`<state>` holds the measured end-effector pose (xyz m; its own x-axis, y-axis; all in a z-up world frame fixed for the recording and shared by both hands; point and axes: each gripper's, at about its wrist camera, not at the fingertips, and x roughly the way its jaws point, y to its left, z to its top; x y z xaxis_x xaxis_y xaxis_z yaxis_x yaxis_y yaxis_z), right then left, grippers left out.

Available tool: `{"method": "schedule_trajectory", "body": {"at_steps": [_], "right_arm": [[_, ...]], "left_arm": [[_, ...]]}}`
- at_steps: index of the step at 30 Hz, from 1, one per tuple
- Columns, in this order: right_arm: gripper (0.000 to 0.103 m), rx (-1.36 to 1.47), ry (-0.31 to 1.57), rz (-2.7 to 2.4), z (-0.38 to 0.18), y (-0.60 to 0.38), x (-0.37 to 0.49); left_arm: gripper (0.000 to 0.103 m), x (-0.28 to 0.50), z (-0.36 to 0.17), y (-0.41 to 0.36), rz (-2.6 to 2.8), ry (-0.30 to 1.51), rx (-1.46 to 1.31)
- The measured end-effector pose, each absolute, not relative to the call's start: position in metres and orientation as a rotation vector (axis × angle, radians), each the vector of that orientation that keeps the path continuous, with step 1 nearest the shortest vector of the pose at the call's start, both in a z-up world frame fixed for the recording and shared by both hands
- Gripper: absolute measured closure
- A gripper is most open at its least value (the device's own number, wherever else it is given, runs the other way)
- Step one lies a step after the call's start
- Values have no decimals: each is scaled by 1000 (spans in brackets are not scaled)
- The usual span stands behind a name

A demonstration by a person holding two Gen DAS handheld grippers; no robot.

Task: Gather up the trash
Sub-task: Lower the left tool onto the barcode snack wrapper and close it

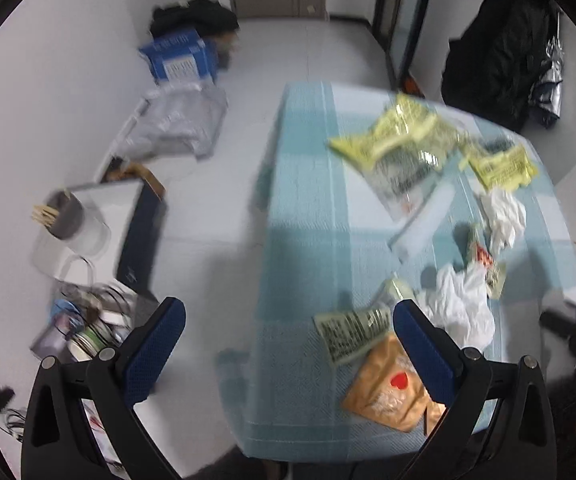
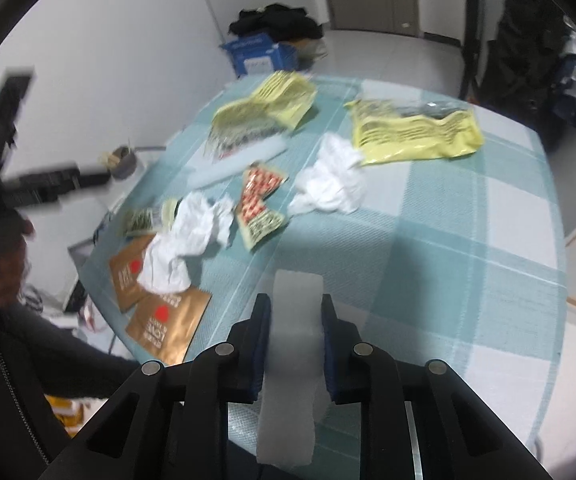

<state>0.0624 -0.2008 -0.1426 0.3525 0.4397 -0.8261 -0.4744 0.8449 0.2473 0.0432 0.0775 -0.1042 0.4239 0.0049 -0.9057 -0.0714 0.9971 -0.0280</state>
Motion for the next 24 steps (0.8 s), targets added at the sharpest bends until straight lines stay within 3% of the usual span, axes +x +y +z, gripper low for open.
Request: {"method": "schedule_trajectory", "body": {"at_steps": [7,10,12,17,24], "right_arm": [[81,17,1003,604,-126,-213,64],[81,30,990,612,-123,-215,62],[81,39,983,620,-121,-219,62],[81,55,978,622,-120,-221,63],[81,75,957,604,-114,-229,65]], "left_arm": [[7,45,-123,65,2,1218,-25],[20,47,-124,57,-32,1237,-8],[35,51,-128,51,-51,1256,7],[57,54,-126,43,-65,1254,39],[72,59,-124,46,-64,1244,-17]]}}
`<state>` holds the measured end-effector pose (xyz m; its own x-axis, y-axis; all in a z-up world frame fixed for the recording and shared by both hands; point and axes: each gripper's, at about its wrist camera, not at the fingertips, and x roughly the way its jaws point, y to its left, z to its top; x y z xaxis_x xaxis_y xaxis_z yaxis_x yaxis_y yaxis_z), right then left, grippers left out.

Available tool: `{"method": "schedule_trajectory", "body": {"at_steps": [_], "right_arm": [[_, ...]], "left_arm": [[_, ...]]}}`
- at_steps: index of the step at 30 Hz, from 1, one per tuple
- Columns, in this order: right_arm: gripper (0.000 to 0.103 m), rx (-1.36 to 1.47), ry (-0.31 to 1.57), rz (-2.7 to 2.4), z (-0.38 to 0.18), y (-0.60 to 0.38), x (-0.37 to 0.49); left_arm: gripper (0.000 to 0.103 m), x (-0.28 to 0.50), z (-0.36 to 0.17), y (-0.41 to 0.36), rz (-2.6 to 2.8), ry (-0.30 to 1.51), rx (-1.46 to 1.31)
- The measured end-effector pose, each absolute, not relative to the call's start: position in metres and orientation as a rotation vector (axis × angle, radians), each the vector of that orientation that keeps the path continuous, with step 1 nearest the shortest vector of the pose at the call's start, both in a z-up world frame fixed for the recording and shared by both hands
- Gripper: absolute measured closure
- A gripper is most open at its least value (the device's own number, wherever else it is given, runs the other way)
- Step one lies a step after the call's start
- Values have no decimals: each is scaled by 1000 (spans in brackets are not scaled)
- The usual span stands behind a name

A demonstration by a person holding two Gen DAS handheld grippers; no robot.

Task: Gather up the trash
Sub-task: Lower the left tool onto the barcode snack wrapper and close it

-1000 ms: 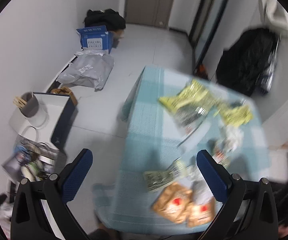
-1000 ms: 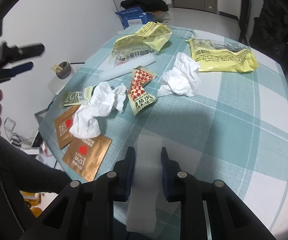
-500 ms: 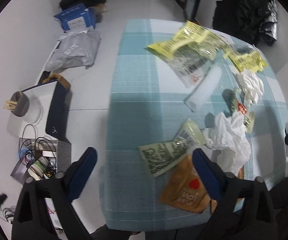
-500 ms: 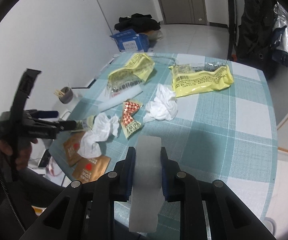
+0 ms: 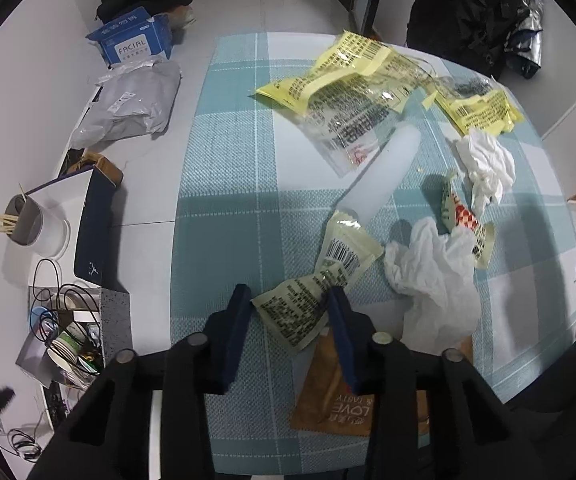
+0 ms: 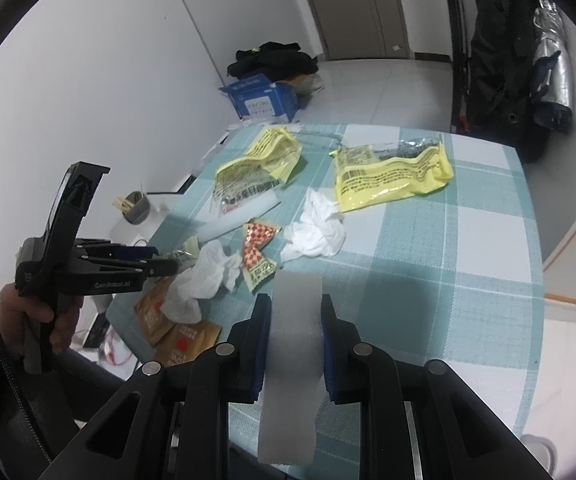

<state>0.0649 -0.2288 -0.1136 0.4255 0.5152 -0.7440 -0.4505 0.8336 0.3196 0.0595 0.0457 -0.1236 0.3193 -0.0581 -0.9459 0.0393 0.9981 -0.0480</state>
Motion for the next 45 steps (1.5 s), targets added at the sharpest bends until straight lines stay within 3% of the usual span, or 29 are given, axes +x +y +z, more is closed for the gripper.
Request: {"method": "schedule_trajectory", "body": {"at_steps": [3,5,16,19,21,23,32,33,35,36,39,45], "right_arm": [[81,78,950,600,-111,-230,65],[81,76,944,599,-110,-230,65],[81,83,892,588,-96,-233,56],[81,88,874,586,-92,-234,52],[81,92,865,588,-90,-236,49],[81,92,857,590,-88,-238,47],[81,106,844,576,-84,-248,45],[81,110,843,576,-84,-249,45],[81,115,840,576,-83,-251,44],[81,117,839,577,-82,-252,44],[81,116,836,584,-81,-250,44],[81,121,818,579,-78,-252,42]], "left_arm": [[76,61,-125,50,-58,1248,-56],[88,61,-124,52,-44,1237,-60],[89,52,-109,48,-40,1146,-51],[79,55,-108,47,-65,1151,-75],[55,57,-110,44,-70,1146,-67],[47,59,-113,37,-74,1141,-25],[47,64,-131,24,-89,1205,116],[49,63,-131,24,-94,1202,126],[76,62,-129,24,-135,1208,103],[84,62,-127,23,-135,1207,113],[91,62,-127,23,-134,1209,106],[95,66,-120,41,-101,1185,-29]]}}
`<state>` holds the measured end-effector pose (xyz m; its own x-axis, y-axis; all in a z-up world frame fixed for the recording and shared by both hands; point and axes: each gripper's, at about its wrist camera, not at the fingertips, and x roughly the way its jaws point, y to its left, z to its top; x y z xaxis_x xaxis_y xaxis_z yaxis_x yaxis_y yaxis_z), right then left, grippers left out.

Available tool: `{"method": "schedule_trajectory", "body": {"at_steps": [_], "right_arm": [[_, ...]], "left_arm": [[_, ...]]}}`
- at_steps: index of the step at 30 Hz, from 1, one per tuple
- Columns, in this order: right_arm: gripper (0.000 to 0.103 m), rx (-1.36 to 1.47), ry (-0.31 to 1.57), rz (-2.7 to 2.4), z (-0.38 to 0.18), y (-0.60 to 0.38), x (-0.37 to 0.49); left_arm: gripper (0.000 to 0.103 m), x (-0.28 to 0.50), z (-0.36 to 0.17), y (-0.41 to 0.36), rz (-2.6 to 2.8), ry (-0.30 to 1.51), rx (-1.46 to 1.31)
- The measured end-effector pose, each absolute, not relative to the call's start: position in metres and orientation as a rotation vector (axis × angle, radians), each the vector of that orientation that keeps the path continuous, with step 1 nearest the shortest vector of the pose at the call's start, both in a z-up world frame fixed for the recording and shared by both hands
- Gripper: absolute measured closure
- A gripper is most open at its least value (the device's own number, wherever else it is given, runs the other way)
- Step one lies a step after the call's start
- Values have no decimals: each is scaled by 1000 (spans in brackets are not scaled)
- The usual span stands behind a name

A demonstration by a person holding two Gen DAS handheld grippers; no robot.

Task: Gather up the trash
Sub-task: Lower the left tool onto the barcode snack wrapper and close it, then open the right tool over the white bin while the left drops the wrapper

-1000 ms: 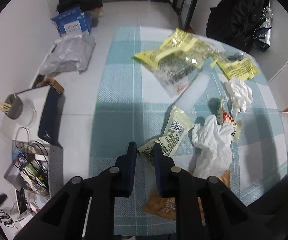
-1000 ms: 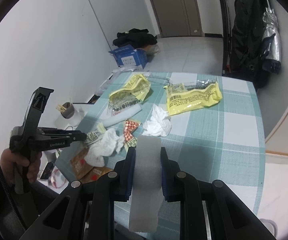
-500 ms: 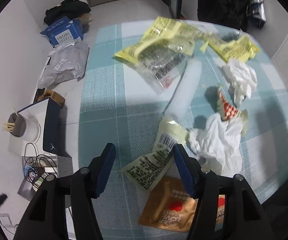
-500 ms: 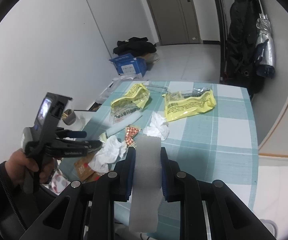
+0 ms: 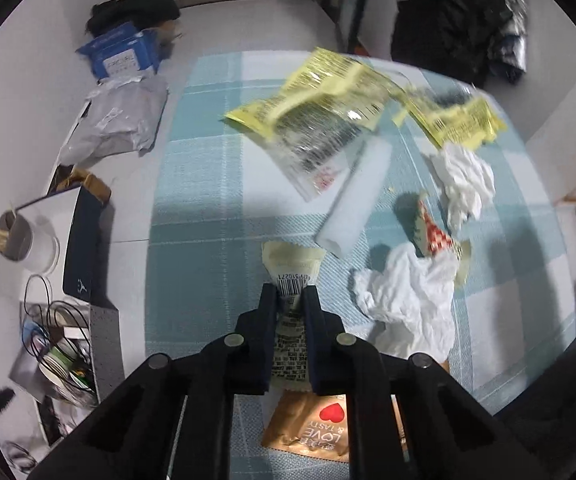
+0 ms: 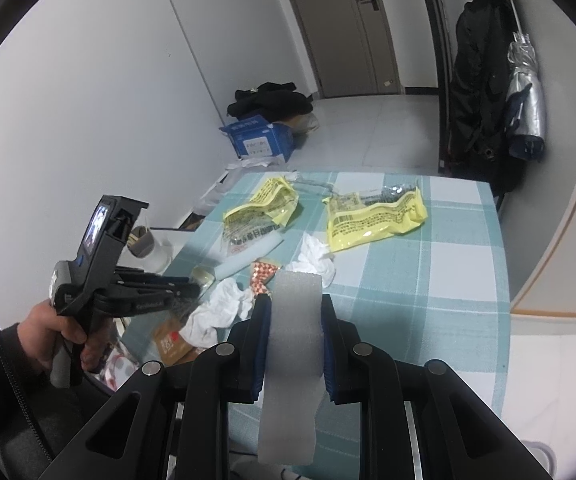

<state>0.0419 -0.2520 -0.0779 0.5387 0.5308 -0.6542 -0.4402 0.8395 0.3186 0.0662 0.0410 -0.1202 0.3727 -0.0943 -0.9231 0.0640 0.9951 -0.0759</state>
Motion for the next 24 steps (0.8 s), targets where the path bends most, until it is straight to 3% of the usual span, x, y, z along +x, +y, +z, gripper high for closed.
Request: {"method": "schedule_trajectory", "body": {"at_steps": [6,11,20,24], "right_arm": [[81,162,801,585,-69,-256,43],[81,207,733,593,-33,-271,37],[81,308,474,467,75,-383,7],[81,324,410,340,95,-446,-19]], "left_arm": [[95,57,-90,42,-106,1096,-128],[95,44,-34,18,-199,953,-157],[95,38,69,-99,-531,783,-154],[95,43,93,-171,-716,775,-125]]}}
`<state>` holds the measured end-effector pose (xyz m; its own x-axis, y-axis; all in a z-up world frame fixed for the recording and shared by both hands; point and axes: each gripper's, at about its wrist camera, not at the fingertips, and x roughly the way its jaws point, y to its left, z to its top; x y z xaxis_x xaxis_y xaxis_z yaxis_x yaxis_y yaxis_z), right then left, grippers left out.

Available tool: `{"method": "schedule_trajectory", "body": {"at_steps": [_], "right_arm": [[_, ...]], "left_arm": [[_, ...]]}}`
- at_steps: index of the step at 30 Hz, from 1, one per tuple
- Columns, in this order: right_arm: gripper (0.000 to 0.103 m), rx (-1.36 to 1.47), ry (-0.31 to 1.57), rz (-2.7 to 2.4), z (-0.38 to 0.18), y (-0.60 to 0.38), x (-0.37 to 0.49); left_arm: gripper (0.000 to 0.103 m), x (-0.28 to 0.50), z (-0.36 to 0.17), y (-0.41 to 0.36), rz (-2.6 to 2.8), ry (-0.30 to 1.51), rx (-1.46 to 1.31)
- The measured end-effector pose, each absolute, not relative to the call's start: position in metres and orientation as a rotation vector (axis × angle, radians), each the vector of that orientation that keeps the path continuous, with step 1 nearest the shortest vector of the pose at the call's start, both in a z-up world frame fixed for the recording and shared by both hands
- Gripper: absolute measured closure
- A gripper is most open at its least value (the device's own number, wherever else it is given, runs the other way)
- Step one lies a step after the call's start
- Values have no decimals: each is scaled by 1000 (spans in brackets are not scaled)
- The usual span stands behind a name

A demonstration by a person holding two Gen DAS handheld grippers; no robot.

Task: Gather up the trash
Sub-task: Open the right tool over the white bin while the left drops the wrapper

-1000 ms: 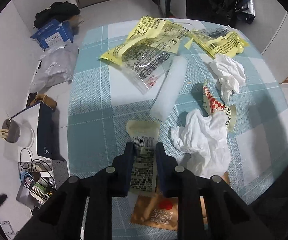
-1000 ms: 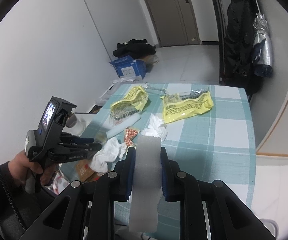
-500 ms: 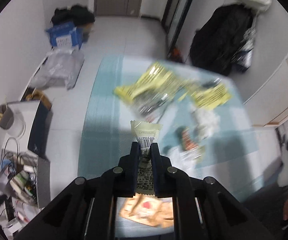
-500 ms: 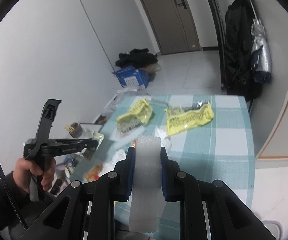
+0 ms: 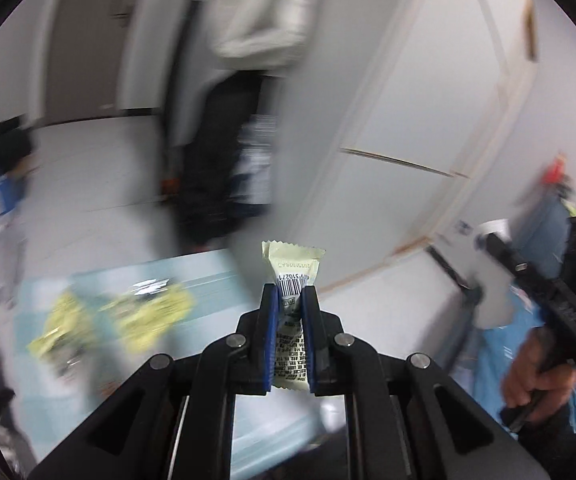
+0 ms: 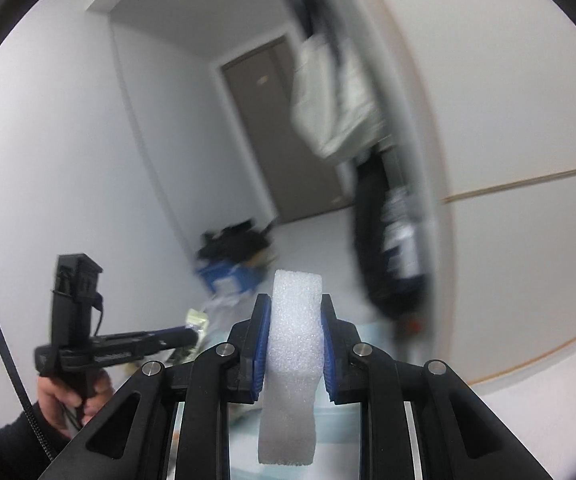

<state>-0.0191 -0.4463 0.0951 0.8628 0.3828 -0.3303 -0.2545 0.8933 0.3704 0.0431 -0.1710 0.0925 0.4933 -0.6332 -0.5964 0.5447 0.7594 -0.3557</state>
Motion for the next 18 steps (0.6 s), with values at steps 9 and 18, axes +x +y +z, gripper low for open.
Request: {"method": "schedule_trajectory", "body": {"at_steps": [9,18], "right_arm": [[81,429,536,30,15,-564,-75],[81,770,819,-135,-155,-625,-109]], "left_arm": [[95,47,54,-350,-1009,960,65],[95,38,-97,-472,-1155,1416,463]]}}
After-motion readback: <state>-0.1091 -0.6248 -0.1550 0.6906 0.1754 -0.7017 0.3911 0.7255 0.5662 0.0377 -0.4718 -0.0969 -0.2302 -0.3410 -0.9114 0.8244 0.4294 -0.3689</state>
